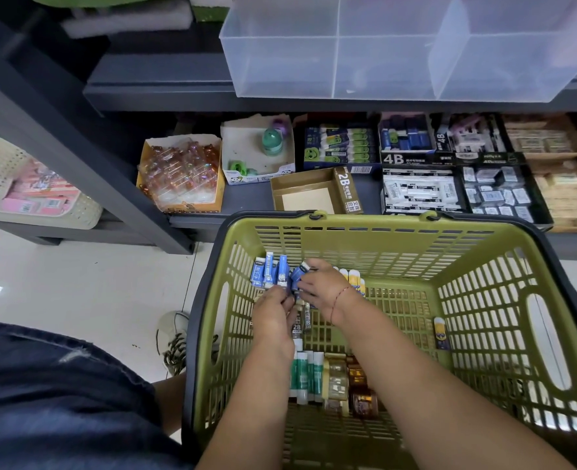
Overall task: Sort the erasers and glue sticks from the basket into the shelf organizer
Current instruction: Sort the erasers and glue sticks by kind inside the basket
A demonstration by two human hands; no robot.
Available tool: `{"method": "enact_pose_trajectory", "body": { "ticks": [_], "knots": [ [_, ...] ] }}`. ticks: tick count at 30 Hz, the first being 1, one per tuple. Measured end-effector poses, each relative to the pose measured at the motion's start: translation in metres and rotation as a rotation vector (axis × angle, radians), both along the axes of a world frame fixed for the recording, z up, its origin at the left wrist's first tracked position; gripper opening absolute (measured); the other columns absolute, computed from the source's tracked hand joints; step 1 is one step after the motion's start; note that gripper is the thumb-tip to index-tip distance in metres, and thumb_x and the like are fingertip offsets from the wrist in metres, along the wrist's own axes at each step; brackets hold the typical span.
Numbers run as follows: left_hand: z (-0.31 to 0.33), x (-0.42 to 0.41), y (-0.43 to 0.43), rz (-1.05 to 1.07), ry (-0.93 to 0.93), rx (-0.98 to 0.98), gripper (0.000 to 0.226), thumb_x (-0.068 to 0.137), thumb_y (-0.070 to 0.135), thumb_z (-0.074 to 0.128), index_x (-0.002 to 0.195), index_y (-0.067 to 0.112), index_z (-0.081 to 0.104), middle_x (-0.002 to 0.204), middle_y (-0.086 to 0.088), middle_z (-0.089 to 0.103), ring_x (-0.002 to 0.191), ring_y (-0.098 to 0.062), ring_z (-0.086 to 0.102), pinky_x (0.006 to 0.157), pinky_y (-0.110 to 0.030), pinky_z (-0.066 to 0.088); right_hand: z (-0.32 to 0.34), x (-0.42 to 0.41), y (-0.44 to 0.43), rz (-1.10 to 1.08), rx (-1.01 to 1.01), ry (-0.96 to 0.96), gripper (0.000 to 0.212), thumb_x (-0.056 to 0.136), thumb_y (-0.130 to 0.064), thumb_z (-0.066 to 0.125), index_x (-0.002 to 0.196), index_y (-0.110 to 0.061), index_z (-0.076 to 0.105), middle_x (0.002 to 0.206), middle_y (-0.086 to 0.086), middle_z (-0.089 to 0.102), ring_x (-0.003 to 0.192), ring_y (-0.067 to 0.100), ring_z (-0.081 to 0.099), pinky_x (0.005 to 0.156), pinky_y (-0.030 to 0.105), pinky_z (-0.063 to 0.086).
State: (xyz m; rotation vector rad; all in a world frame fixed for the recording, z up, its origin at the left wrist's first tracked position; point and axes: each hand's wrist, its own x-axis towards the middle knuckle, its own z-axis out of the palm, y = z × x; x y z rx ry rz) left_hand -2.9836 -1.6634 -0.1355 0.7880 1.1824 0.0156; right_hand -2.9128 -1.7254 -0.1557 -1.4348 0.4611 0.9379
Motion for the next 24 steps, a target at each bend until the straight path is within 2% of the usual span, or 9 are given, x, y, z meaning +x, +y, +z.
{"method": "enact_pose_trajectory", "body": {
  "ticks": [4, 8, 11, 14, 15, 18, 20, 21, 24],
  "knots": [
    [-0.002, -0.002, 0.005, 0.017, 0.040, 0.016, 0.015, 0.100, 0.015, 0.048, 0.114, 0.011, 0.054, 0.092, -0.001, 0.057, 0.094, -0.016, 0.056, 0.073, -0.022, 0.048, 0.005, 0.002, -0.005, -0.163, 0.193, 0.130, 0.042, 0.098, 0.002, 0.041, 0.138, -0.009, 0.038, 0.091, 0.007, 0.051, 0.119, 0.031, 0.053, 0.093, 0.035, 0.046],
    [-0.003, -0.003, 0.006, -0.032, 0.071, 0.054, 0.017, 0.099, 0.011, 0.047, 0.114, 0.011, 0.055, 0.088, -0.002, 0.058, 0.082, -0.013, 0.056, 0.078, -0.024, 0.048, 0.001, 0.003, -0.005, -0.266, 0.280, 0.203, 0.022, 0.099, -0.002, 0.042, 0.120, -0.002, 0.052, 0.095, 0.006, 0.054, 0.130, 0.031, 0.047, 0.105, 0.036, 0.040],
    [-0.010, -0.006, 0.009, -0.066, 0.138, 0.135, 0.018, 0.099, 0.011, 0.049, 0.113, 0.009, 0.060, 0.087, -0.002, 0.062, 0.078, -0.012, 0.058, 0.073, -0.025, 0.049, -0.002, 0.003, -0.005, -0.257, 0.297, 0.210, 0.014, 0.100, -0.004, 0.043, 0.102, -0.003, 0.056, 0.104, 0.008, 0.056, 0.133, 0.029, 0.043, 0.109, 0.035, 0.036],
    [-0.016, -0.008, 0.012, -0.050, 0.186, 0.178, 0.018, 0.101, 0.016, 0.046, 0.112, 0.012, 0.060, 0.087, -0.001, 0.064, 0.079, -0.012, 0.060, 0.065, -0.022, 0.047, 0.000, 0.002, -0.005, -0.247, 0.261, 0.166, 0.032, 0.099, -0.004, 0.044, 0.130, 0.006, 0.046, 0.138, 0.017, 0.048, 0.136, 0.026, 0.039, 0.114, 0.037, 0.029],
    [-0.017, -0.008, 0.012, -0.041, 0.190, 0.178, 0.019, 0.101, 0.016, 0.045, 0.112, 0.011, 0.059, 0.086, -0.001, 0.064, 0.078, -0.012, 0.060, 0.065, -0.022, 0.047, 0.000, 0.003, -0.005, -0.241, 0.248, 0.156, 0.036, 0.099, -0.004, 0.044, 0.133, 0.007, 0.043, 0.142, 0.018, 0.044, 0.137, 0.025, 0.038, 0.115, 0.036, 0.027],
    [-0.019, -0.008, 0.011, -0.022, 0.178, 0.169, 0.018, 0.102, 0.017, 0.043, 0.111, 0.009, 0.056, 0.086, -0.003, 0.064, 0.075, -0.013, 0.059, 0.066, -0.023, 0.047, -0.003, 0.007, -0.004, -0.194, 0.205, 0.147, 0.036, 0.098, -0.005, 0.046, 0.133, 0.005, 0.043, 0.140, 0.015, 0.045, 0.137, 0.022, 0.037, 0.114, 0.034, 0.025],
    [-0.019, -0.009, 0.011, -0.019, 0.171, 0.170, 0.017, 0.102, 0.016, 0.042, 0.110, 0.009, 0.055, 0.085, -0.003, 0.063, 0.075, -0.013, 0.059, 0.067, -0.023, 0.048, -0.005, 0.009, -0.003, -0.150, 0.171, 0.146, 0.027, 0.098, -0.007, 0.047, 0.124, 0.001, 0.051, 0.121, 0.012, 0.052, 0.125, 0.022, 0.047, 0.116, 0.034, 0.024],
    [-0.018, -0.009, 0.011, -0.020, 0.165, 0.175, 0.016, 0.102, 0.016, 0.042, 0.110, 0.009, 0.055, 0.085, -0.003, 0.063, 0.075, -0.013, 0.059, 0.069, -0.023, 0.048, -0.004, 0.009, -0.001, -0.132, 0.155, 0.136, 0.025, 0.098, -0.007, 0.048, 0.121, 0.000, 0.052, 0.120, 0.012, 0.054, 0.122, 0.021, 0.049, 0.117, 0.035, 0.023],
    [-0.017, -0.010, 0.011, -0.049, 0.146, 0.208, 0.014, 0.101, 0.013, 0.044, 0.108, 0.010, 0.057, 0.087, -0.003, 0.064, 0.077, -0.013, 0.060, 0.071, -0.023, 0.049, 0.003, 0.005, -0.003, -0.098, 0.117, 0.095, 0.037, 0.098, -0.006, 0.048, 0.133, 0.006, 0.045, 0.144, 0.015, 0.041, 0.137, 0.023, 0.035, 0.116, 0.035, 0.024]
  ]
}}
